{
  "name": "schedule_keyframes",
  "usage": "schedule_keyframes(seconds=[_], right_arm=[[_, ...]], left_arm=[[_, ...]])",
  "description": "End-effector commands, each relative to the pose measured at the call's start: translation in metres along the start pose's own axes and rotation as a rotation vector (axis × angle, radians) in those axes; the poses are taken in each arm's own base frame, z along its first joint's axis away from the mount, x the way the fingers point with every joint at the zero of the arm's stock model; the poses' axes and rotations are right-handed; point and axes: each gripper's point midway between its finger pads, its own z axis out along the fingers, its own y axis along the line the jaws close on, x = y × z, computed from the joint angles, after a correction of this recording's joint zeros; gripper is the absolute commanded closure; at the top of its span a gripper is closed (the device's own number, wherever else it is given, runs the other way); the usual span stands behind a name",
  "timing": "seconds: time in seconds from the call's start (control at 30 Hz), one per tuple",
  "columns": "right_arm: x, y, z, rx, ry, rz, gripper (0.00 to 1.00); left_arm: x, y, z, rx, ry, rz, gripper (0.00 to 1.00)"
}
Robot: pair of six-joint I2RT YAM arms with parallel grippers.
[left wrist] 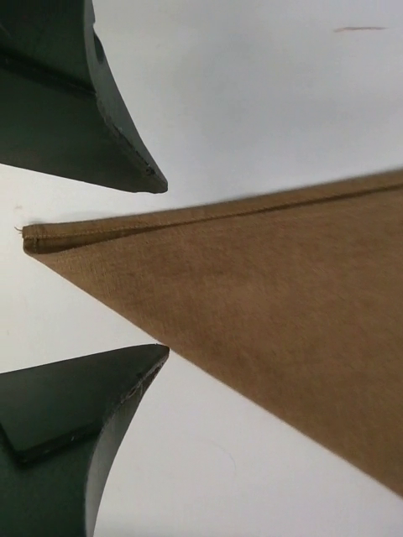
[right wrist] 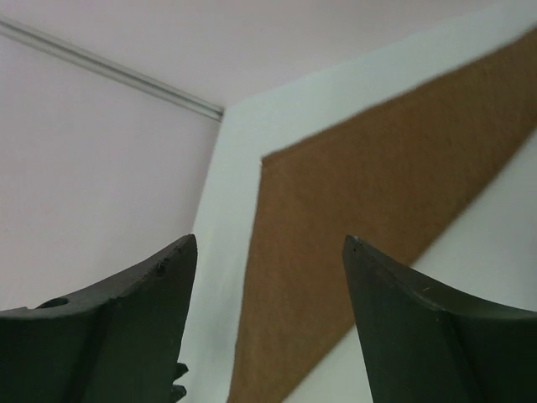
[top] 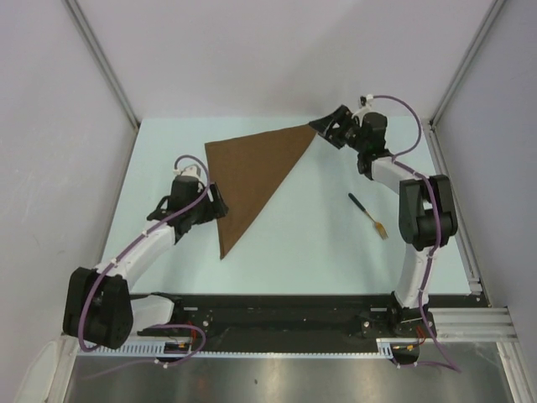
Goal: Fold the napkin, place the utensils inside, and roll it up
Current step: Fold the napkin
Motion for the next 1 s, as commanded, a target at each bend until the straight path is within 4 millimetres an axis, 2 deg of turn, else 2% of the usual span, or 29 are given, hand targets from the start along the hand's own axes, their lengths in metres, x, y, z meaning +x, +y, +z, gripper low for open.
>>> schedule_keyframes(seconds=[0.0,0.03,0.23,0.27,0.3,0.37,0.4,0.5,0.73,0.97], right_arm=[[0.042,-0.042,0.003,0.085,0.159,0.025,0.27],[0.045,-0.054,0.005,0.111,0.163,0.038,0.28],[0.051,-0.100,0.018,0.201,0.158,0.119,0.33],[0.058,-0.114,0.021,0.221,0.170,0.140,0.35],[0.055,-0.116,0.028,0.215,0.167,0.141,0.37],[0.069,-0.135,0.034,0.250,0.198,0.170,0.39],[0.065,-0.133,0.041,0.244,0.193,0.167,0.40],[0.077,-0.147,0.047,0.267,0.217,0.200,0.43],[0.096,-0.152,0.061,0.332,0.220,0.198,0.47],[0.117,-0.161,0.061,0.403,0.237,0.189,0.63]], left_arm=[[0.013,0.004,0.013,-0.006,-0.003,-0.091,0.24],[0.021,0.008,0.016,-0.015,0.013,-0.098,0.24],[0.042,0.018,0.021,-0.035,0.044,-0.113,0.25],[0.043,0.019,0.021,-0.036,0.047,-0.113,0.25],[0.044,0.020,0.021,-0.035,0.044,-0.113,0.25],[0.048,0.023,0.022,-0.040,0.050,-0.113,0.25],[0.046,0.023,0.021,-0.038,0.044,-0.114,0.25],[0.040,0.023,0.018,-0.034,0.023,-0.120,0.25],[0.022,0.011,0.005,0.030,-0.009,-0.123,0.23],[0.006,0.009,-0.008,0.064,-0.042,-0.132,0.23]])
